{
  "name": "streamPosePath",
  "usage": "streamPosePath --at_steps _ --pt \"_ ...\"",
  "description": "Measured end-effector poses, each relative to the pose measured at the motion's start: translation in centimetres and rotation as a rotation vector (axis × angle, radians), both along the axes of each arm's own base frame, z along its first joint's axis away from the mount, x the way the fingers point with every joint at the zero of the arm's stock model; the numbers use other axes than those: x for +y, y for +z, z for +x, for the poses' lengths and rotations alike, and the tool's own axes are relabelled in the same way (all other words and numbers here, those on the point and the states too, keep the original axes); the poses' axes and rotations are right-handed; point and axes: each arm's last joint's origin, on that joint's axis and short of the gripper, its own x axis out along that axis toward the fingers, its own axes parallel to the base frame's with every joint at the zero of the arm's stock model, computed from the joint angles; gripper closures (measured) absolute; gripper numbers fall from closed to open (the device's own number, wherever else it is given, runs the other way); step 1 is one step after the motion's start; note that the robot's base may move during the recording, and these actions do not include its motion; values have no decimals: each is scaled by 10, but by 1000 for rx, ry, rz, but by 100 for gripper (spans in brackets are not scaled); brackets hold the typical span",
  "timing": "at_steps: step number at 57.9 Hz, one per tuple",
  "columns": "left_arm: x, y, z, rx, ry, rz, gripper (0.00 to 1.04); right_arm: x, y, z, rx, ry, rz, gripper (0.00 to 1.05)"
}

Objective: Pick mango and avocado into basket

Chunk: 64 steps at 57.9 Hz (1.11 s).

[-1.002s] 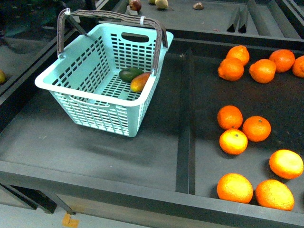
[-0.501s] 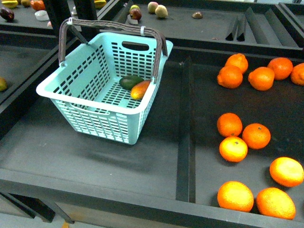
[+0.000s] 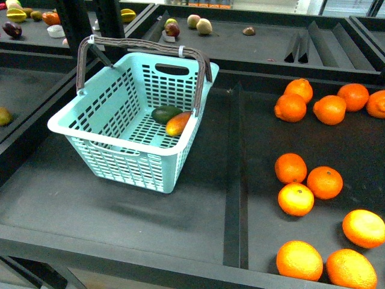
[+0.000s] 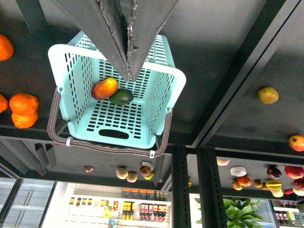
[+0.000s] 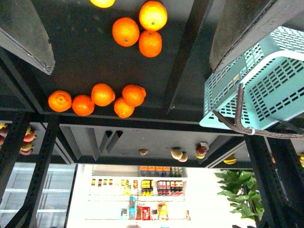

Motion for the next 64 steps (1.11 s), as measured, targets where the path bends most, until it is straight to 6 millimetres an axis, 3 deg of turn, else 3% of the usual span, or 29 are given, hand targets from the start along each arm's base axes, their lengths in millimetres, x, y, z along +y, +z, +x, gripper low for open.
streamPosePath --at_steps 23,64 --pt "0 7 -31 -24 -2 2 102 0 0 0 0 0 0 8" --pt "0 12 -58 -39 -2 2 102 0 0 0 0 0 0 8"
